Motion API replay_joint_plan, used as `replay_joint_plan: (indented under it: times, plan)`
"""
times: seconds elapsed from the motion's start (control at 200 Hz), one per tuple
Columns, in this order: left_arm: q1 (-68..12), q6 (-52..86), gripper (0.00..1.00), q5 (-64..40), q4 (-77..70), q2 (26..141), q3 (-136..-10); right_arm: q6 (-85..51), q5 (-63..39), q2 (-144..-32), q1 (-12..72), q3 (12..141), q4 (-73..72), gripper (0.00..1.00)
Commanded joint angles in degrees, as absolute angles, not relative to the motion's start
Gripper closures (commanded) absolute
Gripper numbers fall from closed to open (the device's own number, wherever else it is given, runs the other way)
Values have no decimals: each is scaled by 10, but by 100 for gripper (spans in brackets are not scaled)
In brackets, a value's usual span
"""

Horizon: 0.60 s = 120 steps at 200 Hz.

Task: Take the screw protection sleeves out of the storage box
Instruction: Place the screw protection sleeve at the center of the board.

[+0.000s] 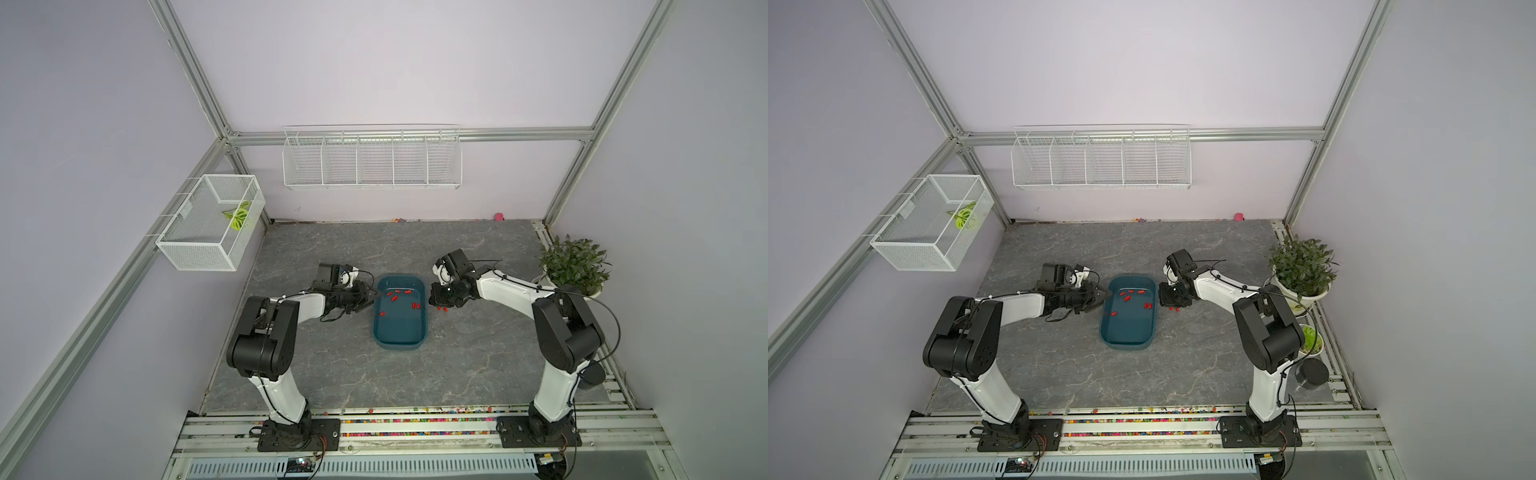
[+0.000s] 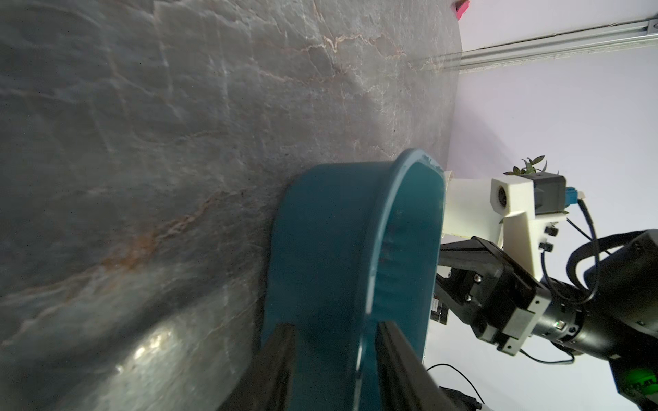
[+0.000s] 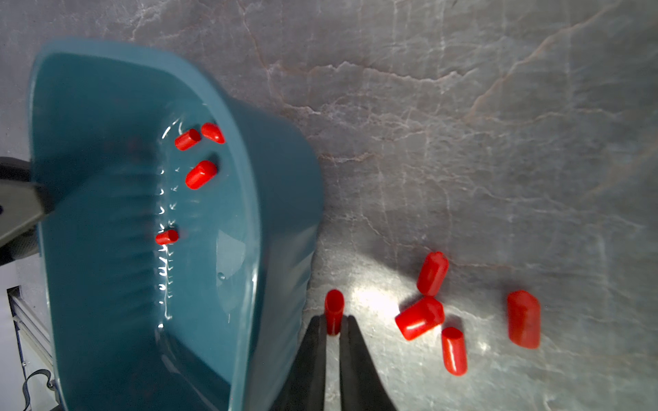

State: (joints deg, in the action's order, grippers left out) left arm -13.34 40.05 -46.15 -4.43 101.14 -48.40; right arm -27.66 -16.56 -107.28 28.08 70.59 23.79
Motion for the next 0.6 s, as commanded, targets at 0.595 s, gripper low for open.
replay_joint_plan:
  times: [0.595]
  plan:
    - [-134, 400, 56, -464, -44, 1017, -488, -284, -169, -1108, 273, 740, 288, 79]
